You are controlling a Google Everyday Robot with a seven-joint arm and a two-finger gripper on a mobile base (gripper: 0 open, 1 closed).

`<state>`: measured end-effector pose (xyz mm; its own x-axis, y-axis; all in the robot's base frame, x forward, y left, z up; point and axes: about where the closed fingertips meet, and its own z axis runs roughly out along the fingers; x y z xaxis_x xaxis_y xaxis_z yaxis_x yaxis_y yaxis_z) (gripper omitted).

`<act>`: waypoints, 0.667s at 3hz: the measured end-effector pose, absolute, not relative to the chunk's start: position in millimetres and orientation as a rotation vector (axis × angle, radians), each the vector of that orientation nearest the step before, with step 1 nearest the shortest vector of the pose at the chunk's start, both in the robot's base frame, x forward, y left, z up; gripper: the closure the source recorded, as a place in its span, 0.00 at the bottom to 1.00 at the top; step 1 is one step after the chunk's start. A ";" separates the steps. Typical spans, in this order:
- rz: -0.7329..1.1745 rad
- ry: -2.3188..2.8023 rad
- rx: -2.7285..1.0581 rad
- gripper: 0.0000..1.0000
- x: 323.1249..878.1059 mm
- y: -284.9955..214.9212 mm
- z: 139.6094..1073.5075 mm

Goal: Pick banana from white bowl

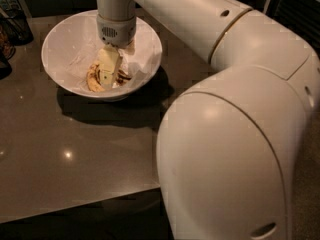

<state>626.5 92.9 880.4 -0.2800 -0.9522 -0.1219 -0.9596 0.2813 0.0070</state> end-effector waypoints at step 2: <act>0.154 2.455 -1.822 0.29 635.9 91.5 871.6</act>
Offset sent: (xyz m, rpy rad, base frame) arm -0.0005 -0.0184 -0.0103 -0.0386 0.0992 -0.0069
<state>635.9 91.5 871.6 -0.2893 -0.9491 -0.1243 -0.9572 0.2875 0.0330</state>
